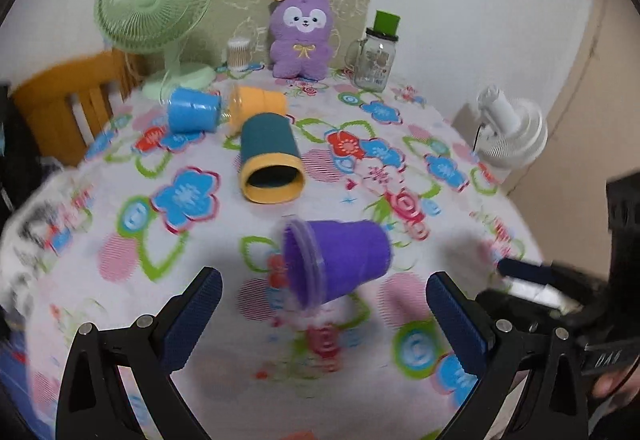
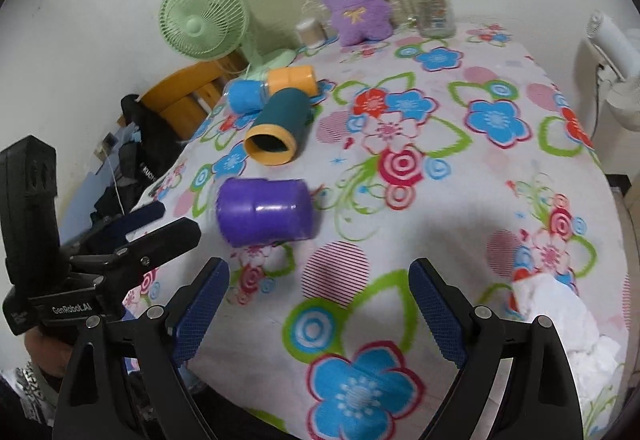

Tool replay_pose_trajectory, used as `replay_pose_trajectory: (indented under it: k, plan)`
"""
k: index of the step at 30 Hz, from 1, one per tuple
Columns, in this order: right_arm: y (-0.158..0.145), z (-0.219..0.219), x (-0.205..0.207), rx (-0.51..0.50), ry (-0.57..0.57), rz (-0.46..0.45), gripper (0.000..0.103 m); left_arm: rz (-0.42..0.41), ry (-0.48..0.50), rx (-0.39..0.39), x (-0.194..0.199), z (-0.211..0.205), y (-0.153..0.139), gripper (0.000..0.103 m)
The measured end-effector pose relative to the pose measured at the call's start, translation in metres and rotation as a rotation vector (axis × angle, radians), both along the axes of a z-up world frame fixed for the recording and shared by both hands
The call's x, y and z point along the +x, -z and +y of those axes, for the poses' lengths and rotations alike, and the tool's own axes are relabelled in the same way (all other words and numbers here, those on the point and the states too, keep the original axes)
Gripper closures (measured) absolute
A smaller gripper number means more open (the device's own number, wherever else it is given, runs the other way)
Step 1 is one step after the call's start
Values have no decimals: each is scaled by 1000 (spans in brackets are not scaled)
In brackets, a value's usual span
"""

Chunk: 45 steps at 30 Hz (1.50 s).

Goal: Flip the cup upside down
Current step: 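Grasp the purple cup with the left gripper while the right gripper releases it, then rotate the purple cup with the left gripper so its base faces up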

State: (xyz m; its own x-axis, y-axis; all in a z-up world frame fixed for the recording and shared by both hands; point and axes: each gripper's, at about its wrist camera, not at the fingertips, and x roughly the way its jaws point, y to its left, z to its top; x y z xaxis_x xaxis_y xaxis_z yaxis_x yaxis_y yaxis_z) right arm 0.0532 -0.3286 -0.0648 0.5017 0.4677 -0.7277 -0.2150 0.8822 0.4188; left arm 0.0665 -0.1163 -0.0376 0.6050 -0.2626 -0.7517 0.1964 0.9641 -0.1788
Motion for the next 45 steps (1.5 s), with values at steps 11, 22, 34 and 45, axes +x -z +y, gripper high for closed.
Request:
replay_pose_trajectory:
  k: [11,22,34,45]
  plan:
    - [25,-33,-27,66,41,60,10,18,445,341,32,-60,23,0]
    - [24,-25,-32,79,9,55,10,110,559,398,57,-83,41,0]
    - [25,-24,-32,104,10,60,10,176,568,514,61,-89,57,22]
    - [18,-24,-35,128,12,45,10,144,551,453,43,-81,31,41]
